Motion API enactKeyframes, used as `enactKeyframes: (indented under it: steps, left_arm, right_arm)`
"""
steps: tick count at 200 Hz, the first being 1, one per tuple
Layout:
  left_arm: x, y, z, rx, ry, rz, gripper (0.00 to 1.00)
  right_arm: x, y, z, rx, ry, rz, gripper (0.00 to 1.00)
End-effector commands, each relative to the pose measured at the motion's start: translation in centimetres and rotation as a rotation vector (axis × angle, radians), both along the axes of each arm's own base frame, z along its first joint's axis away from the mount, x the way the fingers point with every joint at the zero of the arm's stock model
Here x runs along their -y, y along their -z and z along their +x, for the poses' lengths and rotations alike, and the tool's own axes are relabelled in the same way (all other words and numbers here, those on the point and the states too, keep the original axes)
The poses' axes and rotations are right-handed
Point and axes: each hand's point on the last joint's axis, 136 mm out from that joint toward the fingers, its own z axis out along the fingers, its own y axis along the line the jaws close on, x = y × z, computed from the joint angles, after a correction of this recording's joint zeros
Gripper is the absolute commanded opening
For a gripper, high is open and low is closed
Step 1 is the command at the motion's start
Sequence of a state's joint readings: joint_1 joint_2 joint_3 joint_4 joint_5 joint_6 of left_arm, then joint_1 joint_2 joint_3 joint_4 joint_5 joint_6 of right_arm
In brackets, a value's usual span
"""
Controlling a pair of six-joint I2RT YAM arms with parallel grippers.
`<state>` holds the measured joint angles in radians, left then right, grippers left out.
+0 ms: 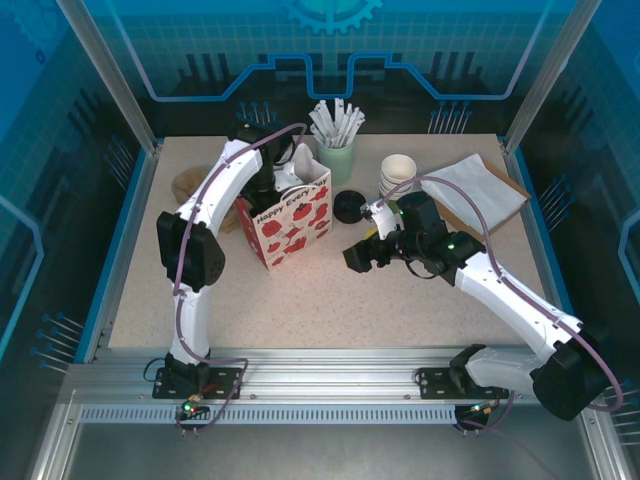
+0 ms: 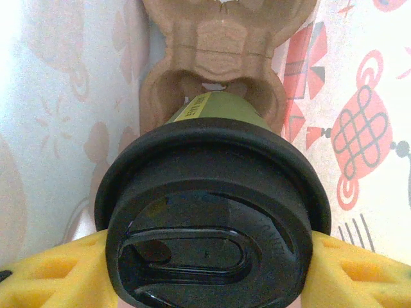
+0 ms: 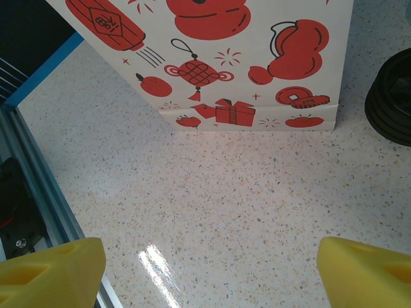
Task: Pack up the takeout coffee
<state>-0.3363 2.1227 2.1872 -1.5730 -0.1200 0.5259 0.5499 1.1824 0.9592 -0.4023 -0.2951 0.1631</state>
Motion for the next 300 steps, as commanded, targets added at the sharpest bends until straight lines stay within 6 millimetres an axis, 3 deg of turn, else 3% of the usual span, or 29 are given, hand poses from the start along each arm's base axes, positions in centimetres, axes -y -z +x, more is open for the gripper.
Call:
enactKeyframes:
  steps: [1, 139, 300]
  left_arm:
    - [-0.7, -0.1, -0.1, -0.009, -0.015, 0.016, 0.50]
    - [-0.7, -0.1, 0.0, -0.005, -0.014, 0.014, 0.50]
    - [-0.6, -1.3, 0.5, 0.040, -0.020, -0.007, 0.50]
  right_arm:
    - [-0.5, 0.2, -0.5, -0.002, -0.027, -0.001, 0.87]
    - [-0.7, 0.1, -0.6, -0.005, -0.032, -0.001, 0.87]
    - [-0.9, 0.2, -0.5, -0.008, -0.041, -0.006, 0.87]
